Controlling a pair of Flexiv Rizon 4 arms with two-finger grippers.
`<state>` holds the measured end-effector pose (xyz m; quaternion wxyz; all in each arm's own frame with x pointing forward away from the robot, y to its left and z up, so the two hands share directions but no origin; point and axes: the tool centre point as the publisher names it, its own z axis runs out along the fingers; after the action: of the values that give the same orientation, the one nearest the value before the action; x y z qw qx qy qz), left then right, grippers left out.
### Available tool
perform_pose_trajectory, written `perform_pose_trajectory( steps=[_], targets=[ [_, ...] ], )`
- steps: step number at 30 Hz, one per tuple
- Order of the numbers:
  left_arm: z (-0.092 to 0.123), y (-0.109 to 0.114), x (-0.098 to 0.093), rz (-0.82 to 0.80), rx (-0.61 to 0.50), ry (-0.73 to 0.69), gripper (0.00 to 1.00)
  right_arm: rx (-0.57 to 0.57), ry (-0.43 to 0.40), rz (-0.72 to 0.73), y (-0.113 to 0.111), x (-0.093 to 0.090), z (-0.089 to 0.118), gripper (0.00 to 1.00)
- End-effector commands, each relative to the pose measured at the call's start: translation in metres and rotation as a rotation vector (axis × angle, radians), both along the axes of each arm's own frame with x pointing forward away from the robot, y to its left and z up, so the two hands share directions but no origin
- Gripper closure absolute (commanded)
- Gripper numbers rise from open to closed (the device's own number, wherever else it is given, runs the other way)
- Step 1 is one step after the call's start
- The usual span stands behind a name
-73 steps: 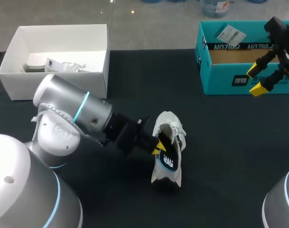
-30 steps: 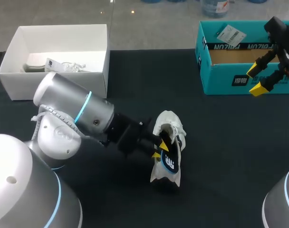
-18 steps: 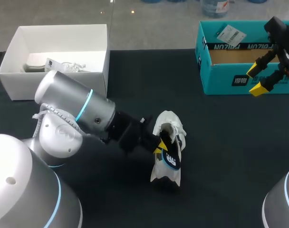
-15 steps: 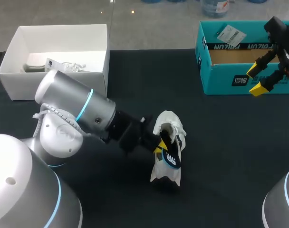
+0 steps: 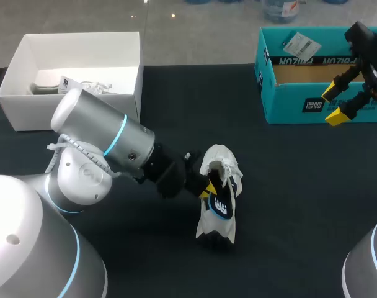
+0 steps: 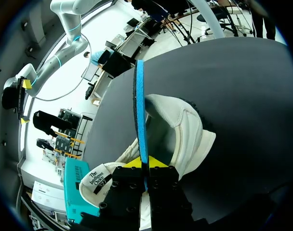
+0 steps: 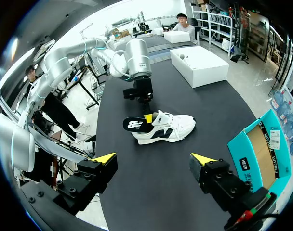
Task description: Take the shoe out of the shoebox, open the shoe tongue, remove and reinsert the insole, then place the shoe into the shoebox
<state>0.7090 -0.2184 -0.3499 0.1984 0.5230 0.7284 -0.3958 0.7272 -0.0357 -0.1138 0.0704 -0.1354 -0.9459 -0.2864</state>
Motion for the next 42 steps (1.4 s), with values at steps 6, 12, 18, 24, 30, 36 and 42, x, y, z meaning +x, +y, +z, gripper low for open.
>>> perform_pose_trajectory(
  steps=[6, 12, 18, 24, 30, 36, 42],
  targets=[
    [0.001, 0.002, -0.007, 0.013, -0.005, 0.011, 0.78, -0.003, 0.002, 0.001, 0.001, 0.002, -0.001, 0.00],
    [0.012, 0.005, -0.012, 0.019, -0.033, 0.016, 0.79, -0.003, 0.002, 0.001, 0.001, 0.002, -0.001, 0.00],
    [0.020, 0.003, -0.019, 0.016, -0.047, 0.014, 0.80, -0.003, 0.002, 0.001, 0.001, 0.002, -0.001, 0.00],
    [0.021, -0.006, -0.028, -0.010, -0.049, 0.014, 0.82, -0.003, 0.002, 0.001, 0.001, 0.002, -0.001, 0.00],
    [0.018, -0.010, -0.029, -0.021, -0.042, 0.020, 1.00, -0.003, 0.002, 0.001, 0.001, 0.002, -0.001, 0.00],
    [0.019, -0.011, -0.023, -0.038, -0.030, -0.010, 1.00, -0.003, 0.002, 0.001, 0.001, 0.002, -0.001, 0.00],
    [0.014, -0.009, -0.011, -0.025, -0.007, -0.039, 1.00, -0.003, 0.002, 0.001, 0.001, 0.002, -0.001, 0.00]
  ],
)
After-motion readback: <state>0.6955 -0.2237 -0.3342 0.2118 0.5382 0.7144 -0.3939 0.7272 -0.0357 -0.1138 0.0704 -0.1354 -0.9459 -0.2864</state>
